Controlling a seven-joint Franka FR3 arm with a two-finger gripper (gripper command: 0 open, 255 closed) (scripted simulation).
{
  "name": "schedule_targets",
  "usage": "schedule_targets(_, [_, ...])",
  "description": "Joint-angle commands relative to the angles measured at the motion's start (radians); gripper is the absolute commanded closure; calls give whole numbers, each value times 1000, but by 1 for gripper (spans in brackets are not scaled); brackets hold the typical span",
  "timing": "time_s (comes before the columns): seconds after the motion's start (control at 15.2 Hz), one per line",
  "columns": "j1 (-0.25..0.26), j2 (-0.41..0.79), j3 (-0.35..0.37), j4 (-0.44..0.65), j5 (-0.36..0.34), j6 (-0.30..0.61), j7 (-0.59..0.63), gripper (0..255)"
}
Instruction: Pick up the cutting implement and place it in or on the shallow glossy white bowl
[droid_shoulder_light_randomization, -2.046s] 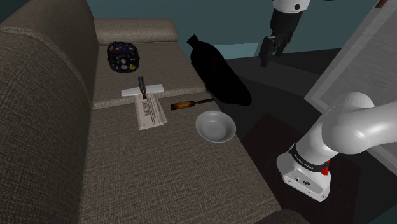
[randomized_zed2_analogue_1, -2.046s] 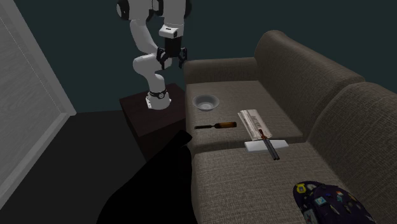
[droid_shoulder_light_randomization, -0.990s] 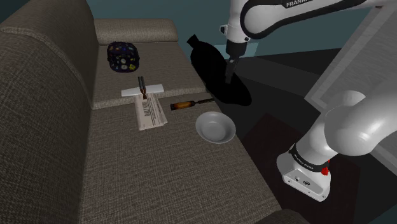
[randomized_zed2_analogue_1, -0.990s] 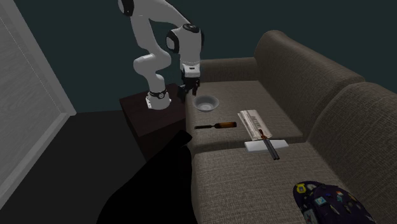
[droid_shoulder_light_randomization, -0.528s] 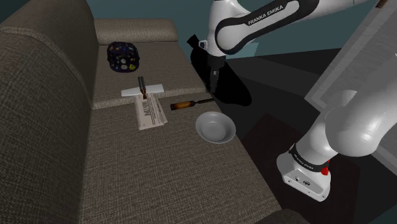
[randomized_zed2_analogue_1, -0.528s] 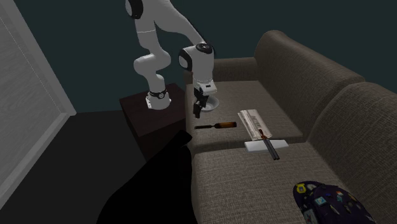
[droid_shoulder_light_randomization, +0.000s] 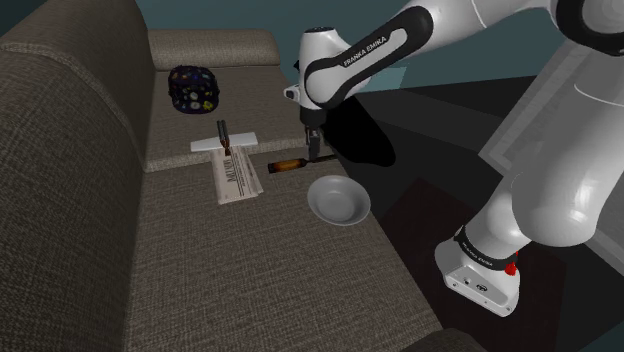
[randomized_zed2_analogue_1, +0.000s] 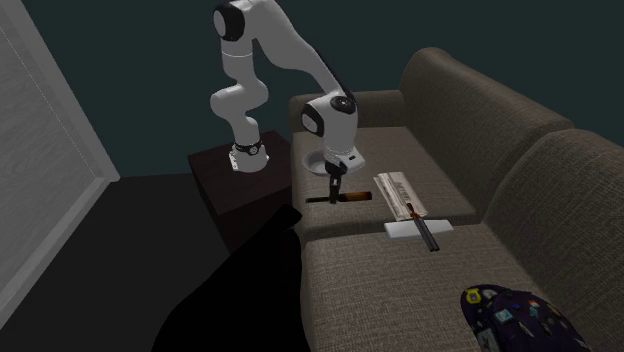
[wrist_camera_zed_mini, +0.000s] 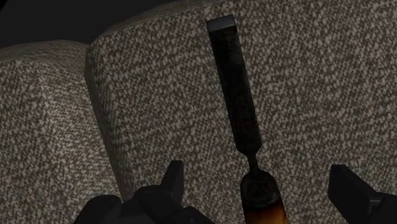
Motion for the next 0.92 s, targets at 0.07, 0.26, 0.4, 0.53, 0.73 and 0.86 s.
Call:
schedule_targets(0.07, [0, 31, 3, -14, 7, 45, -13, 0])
schedule_targets(0.26, [1, 57, 5, -25, 11, 82, -16, 0])
schedule_targets(0.4, [1, 62, 6, -27, 12, 90, -17, 0])
schedule_targets(0.53, [1, 62, 6, -27, 12, 90, -17, 0])
schedule_targets(0.73, [1, 62, 6, -27, 12, 90, -17, 0])
schedule_targets(0.86, [1, 62, 6, -27, 12, 89, -17, 0])
